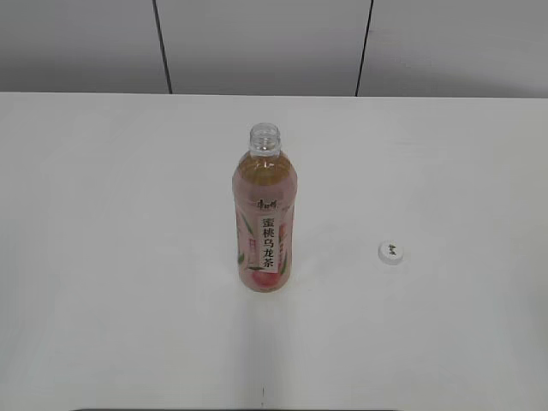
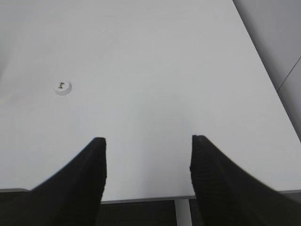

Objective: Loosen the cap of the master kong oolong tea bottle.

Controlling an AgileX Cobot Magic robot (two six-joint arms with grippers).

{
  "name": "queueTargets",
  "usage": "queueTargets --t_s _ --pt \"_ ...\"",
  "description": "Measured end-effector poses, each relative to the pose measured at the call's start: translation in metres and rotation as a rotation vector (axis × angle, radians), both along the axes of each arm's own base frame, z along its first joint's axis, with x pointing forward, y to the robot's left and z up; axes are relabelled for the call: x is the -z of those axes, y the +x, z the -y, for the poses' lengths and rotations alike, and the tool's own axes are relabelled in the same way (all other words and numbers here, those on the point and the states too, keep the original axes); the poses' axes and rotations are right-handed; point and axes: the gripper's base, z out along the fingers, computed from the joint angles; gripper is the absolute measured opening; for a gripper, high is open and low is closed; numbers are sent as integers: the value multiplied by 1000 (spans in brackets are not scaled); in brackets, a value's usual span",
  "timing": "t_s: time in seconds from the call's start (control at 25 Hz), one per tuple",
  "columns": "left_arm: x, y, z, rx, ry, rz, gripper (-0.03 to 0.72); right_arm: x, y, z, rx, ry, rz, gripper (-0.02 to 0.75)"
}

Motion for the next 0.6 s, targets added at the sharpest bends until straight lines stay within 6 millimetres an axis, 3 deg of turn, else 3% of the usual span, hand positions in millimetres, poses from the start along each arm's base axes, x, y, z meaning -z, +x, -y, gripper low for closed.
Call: queueTargets --t_s 0.6 --pt "0 0 0 -8 -1 0 263 0 0 0 0 0 1 434"
